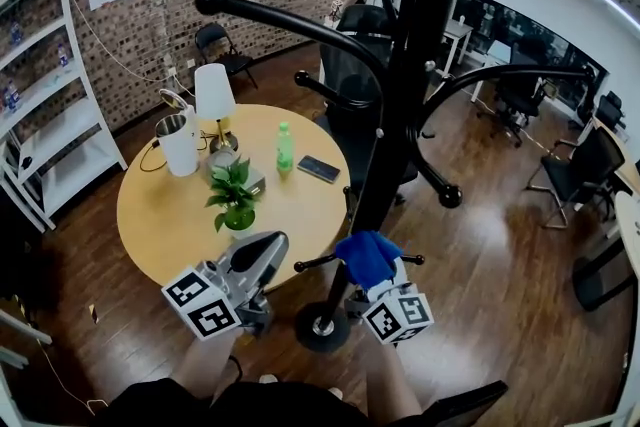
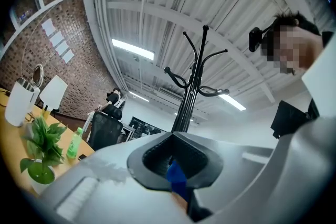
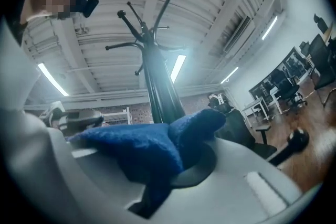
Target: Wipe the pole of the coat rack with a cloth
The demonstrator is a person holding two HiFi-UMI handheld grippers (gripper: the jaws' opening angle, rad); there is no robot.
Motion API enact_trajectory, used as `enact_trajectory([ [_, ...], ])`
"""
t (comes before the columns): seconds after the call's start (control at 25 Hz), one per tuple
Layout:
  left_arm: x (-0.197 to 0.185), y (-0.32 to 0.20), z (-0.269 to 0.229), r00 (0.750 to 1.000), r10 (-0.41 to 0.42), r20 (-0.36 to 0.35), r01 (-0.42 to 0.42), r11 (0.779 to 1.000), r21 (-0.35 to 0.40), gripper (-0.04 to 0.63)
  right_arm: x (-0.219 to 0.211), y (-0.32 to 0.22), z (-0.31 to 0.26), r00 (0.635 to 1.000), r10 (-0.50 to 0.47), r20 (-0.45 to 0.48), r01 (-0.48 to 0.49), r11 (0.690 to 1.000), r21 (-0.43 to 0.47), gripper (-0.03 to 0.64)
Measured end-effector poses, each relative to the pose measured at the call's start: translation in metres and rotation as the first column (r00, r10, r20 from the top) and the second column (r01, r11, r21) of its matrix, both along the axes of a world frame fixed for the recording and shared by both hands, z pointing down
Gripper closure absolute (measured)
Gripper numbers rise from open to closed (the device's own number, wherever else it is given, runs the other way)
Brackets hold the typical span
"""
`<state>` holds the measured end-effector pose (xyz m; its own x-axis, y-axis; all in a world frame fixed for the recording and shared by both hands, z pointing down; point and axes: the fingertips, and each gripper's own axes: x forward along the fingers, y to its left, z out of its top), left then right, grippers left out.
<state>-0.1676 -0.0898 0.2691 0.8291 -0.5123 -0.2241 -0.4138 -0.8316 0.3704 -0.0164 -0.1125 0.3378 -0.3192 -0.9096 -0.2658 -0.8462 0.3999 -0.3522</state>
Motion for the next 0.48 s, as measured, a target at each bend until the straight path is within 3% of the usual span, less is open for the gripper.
enact_trajectory([
  [0.28,-0.001,0.002,0.003,1.0,-0.002,0.015,0.003,1.0,-0.003,0.595,0.003,-0.005,0.089,1.0,0.015,0.004,-0.014,0.984,-0.175,0.597],
  [0.48,-0.003,0.005,0.004,1.0,-0.005,0.015,0.006,1.0,-0.004,0.595,0.006,-0.005,0.103,0.999,0.016,0.04,-0.006,0.971,-0.241,0.597],
])
